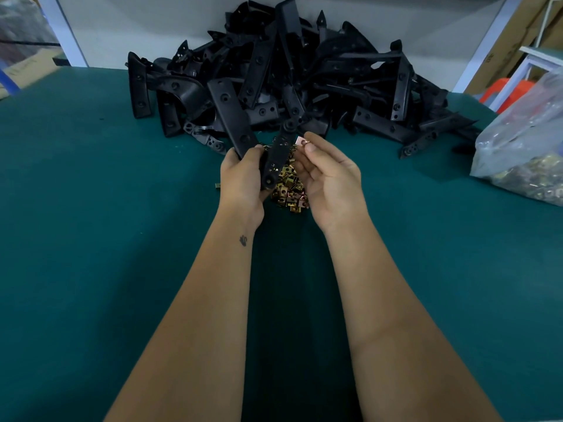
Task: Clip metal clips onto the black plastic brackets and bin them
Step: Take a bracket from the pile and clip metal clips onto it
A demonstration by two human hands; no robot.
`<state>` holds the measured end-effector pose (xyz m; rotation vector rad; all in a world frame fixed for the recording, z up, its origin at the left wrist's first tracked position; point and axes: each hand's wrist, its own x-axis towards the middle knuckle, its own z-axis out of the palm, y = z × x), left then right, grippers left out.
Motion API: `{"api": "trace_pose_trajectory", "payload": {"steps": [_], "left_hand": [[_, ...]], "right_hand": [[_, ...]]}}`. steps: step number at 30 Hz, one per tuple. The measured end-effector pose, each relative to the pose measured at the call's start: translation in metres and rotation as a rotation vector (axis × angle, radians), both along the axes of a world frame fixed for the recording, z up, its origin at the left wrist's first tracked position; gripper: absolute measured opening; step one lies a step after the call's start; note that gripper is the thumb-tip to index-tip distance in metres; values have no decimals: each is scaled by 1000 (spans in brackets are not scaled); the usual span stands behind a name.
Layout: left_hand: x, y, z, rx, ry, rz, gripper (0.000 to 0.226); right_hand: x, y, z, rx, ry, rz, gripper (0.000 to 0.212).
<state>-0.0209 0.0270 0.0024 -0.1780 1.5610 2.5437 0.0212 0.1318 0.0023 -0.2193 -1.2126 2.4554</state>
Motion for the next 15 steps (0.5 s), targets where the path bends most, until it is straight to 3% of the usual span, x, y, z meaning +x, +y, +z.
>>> {"api": "trace_pose_trajectory", "payload": {"steps": [8,15], "left_hand": [[-1,0,-2,-22,11,10,15],[-2,0,-2,-7,14,1,14]], "right_hand": [[-2,-2,-1,-42,28,1,24],[-3,-2,-3,124,-1,-65,29]]}}
